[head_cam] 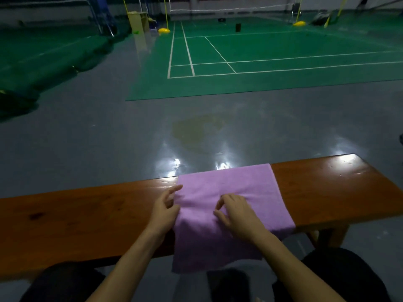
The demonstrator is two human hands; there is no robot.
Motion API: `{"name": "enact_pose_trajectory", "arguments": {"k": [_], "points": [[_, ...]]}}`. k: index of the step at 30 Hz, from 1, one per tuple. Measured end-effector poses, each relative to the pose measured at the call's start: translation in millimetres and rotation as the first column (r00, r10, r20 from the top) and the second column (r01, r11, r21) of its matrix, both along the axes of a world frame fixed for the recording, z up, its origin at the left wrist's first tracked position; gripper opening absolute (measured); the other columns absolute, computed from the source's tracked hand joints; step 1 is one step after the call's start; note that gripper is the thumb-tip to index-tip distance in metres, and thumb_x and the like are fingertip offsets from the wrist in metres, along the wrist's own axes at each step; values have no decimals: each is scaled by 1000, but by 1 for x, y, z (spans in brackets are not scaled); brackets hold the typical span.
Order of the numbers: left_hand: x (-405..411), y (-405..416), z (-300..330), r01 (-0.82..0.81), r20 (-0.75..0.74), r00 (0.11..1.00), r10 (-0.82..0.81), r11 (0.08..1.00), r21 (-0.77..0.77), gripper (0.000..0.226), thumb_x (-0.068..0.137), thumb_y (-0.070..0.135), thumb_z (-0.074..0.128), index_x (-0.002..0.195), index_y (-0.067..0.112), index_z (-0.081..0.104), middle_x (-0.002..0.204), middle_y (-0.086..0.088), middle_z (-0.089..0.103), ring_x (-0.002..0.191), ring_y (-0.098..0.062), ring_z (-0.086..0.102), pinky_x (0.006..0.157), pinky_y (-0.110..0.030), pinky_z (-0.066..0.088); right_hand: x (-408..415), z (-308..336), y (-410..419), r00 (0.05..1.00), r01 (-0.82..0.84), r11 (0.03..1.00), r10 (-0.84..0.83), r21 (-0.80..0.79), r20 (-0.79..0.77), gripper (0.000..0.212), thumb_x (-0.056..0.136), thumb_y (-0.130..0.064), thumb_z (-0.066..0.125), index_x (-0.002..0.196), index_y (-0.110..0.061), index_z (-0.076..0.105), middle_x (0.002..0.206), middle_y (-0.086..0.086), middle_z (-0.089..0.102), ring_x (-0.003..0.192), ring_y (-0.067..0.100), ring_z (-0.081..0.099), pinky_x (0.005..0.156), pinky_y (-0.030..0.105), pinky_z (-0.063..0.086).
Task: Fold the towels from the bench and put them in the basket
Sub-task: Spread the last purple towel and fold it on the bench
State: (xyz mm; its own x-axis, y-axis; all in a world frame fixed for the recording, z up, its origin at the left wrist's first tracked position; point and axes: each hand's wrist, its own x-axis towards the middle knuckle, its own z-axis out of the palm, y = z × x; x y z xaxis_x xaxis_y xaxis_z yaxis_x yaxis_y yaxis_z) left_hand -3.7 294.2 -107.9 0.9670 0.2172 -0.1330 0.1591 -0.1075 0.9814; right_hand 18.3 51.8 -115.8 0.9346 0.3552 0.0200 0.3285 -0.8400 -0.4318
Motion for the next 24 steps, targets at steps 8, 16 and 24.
{"name": "enact_pose_trajectory", "arguments": {"k": [8,16,24], "points": [[-38,100,-7,-190,30,981,189,942,275,32,92,-15,59,106,8,76,100,6,72,91,-11,66,67,-5,51,1,-13,22,995,54,960,-73,-274,-62,82,91,-75,2,163,-38,14,175,9,2,159,45,-2,128,63,3],[-46,128,-13,-346,-6,935,354,917,197,16,103,11,63,116,11,71,108,1,69,99,-21,65,77,-32,57,-6,-15,71,998,-46,942,56,-332,21,66,103,-67,26,162,-39,23,173,10,16,158,38,16,128,55,14],[-34,141,-23,-181,23,981,193,867,464,31,97,19,74,128,19,72,128,2,69,115,-15,60,99,-36,51,16,1,39,916,390,835,-394,-388,71,54,103,-62,39,141,-25,44,142,12,49,126,30,50,104,47,47]]}}
